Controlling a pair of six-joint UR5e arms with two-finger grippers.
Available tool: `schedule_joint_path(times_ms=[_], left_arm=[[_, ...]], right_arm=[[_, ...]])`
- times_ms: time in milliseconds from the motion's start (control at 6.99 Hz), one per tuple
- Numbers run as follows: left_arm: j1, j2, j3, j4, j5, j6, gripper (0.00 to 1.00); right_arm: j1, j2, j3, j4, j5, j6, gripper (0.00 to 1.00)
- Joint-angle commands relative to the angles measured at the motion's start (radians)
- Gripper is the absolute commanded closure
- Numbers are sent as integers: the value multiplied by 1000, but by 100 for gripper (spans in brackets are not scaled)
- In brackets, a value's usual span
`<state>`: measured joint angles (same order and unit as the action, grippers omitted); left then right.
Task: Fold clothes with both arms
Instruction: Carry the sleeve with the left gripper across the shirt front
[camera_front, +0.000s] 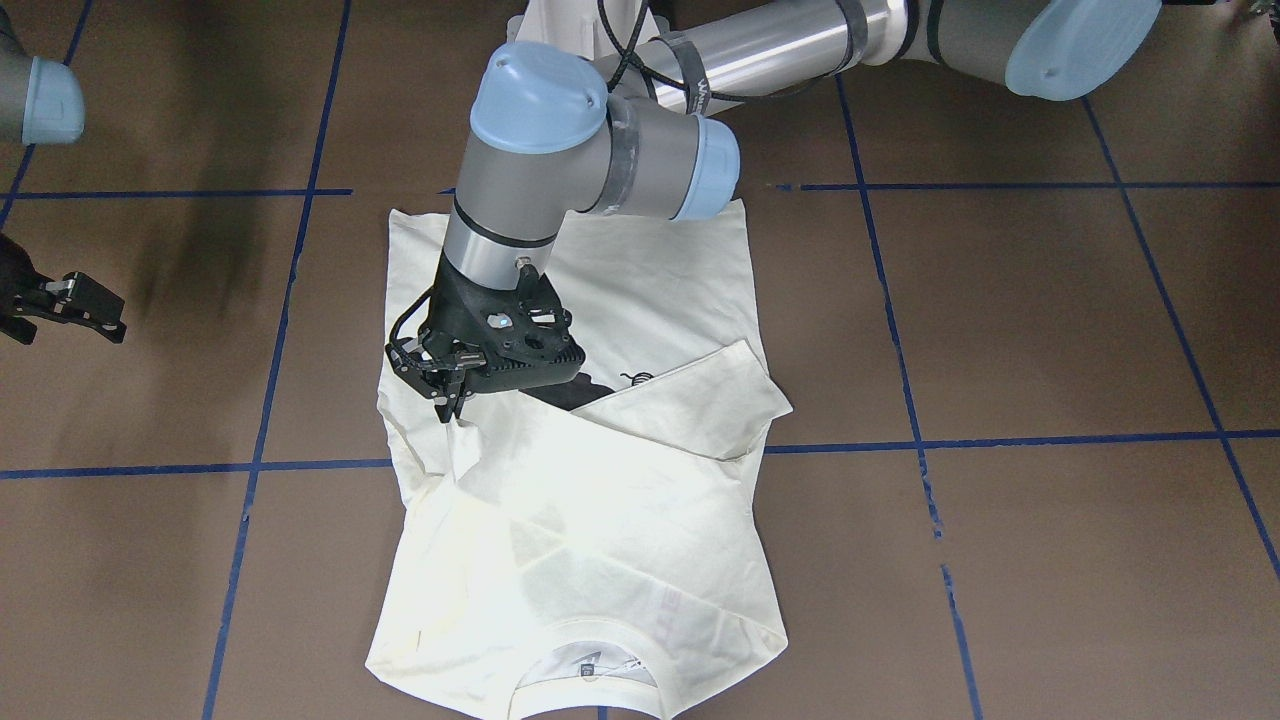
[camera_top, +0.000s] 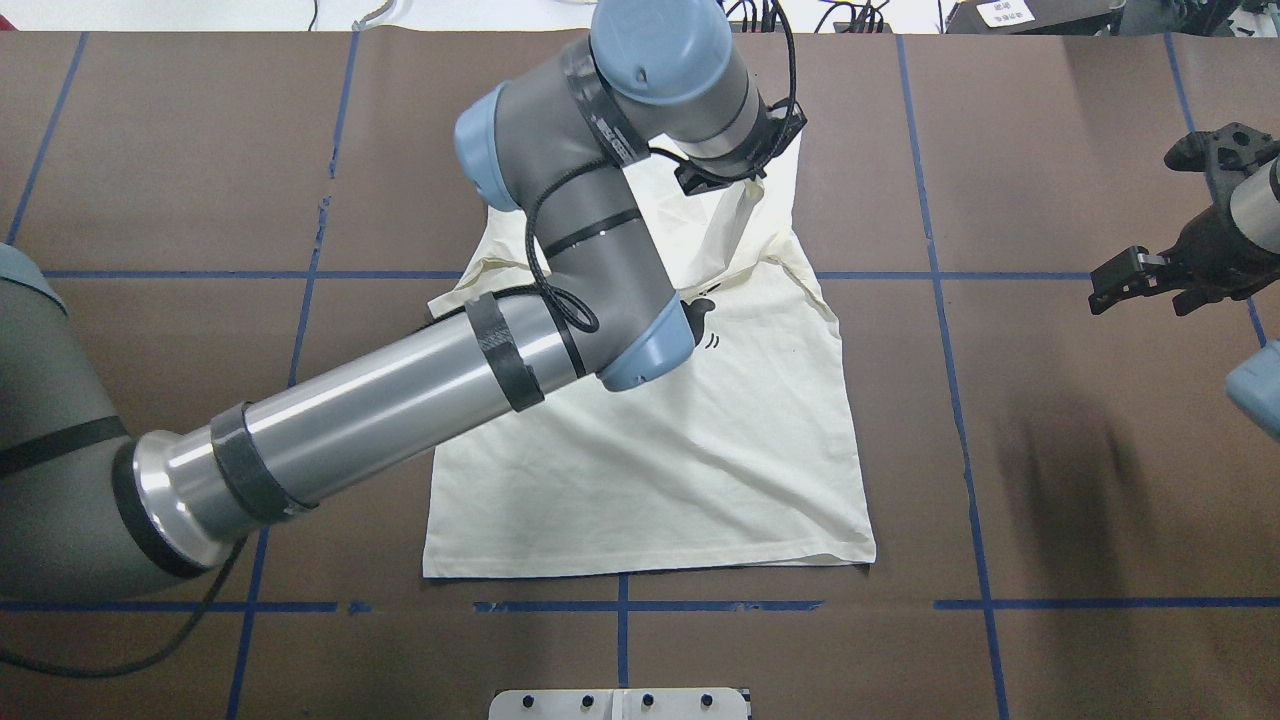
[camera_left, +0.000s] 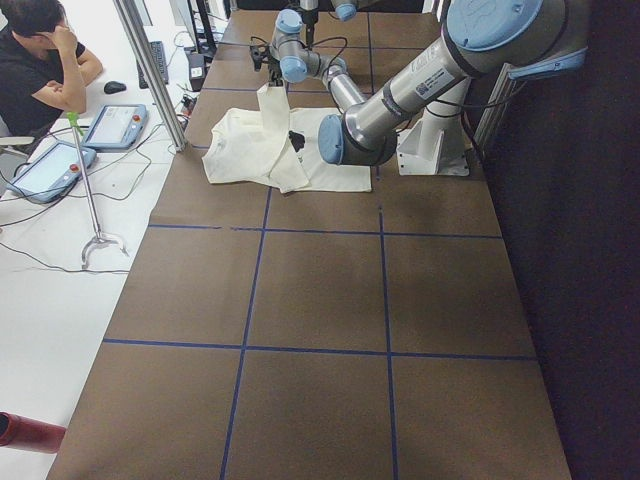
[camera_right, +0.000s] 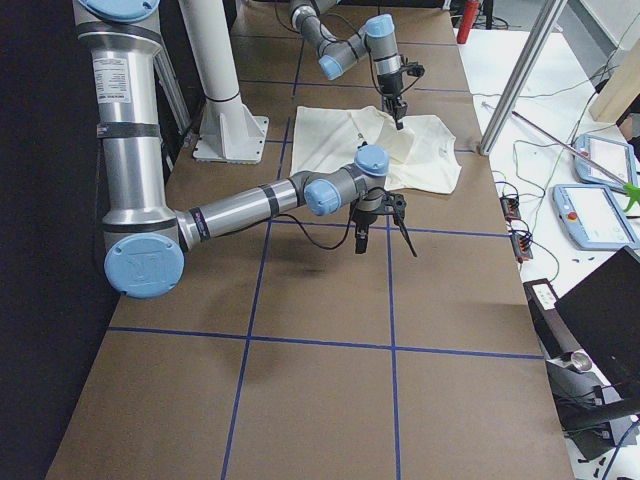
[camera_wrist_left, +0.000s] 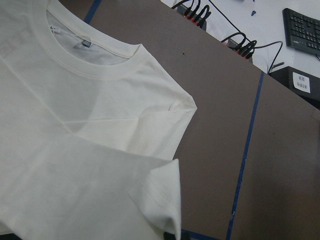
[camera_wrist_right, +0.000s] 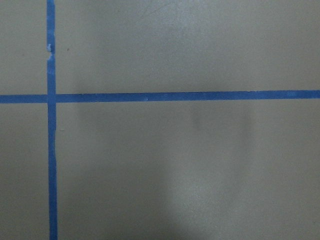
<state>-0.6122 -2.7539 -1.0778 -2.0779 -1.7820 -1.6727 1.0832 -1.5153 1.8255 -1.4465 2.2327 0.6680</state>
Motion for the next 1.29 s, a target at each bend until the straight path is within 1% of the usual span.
schedule_joint_path(times_ms=[0, 143, 286, 429, 573, 716, 859, 1002, 1145], left_arm=[[133, -62, 190, -146, 181, -51, 95], [176, -82, 208, -162, 187, -71, 7], [198, -79, 196, -174, 191, -68, 0], [195, -54, 194, -215, 193, -50, 0], [192, -40, 177, -220, 206, -17, 0], [169, -35, 150, -206, 198, -7, 0], [135, 26, 60, -141, 161, -4, 0], [91, 118, -50, -67, 25, 40, 0], [68, 235, -183, -16, 3, 98, 0]], right_arm=[[0, 4, -2, 0, 10, 1, 0], [0, 6, 0, 0, 28, 1, 0], [0, 12, -11, 2, 30, 1, 0], [-2, 15, -18, 2, 31, -1, 0], [-2, 24, -18, 2, 31, 1, 0], [-2, 36, -14, 2, 31, 2, 0], [-3, 55, -3, 2, 31, 30, 0], [-32, 87, 0, 5, 31, 130, 0], [-99, 121, 12, 8, 10, 253, 0]])
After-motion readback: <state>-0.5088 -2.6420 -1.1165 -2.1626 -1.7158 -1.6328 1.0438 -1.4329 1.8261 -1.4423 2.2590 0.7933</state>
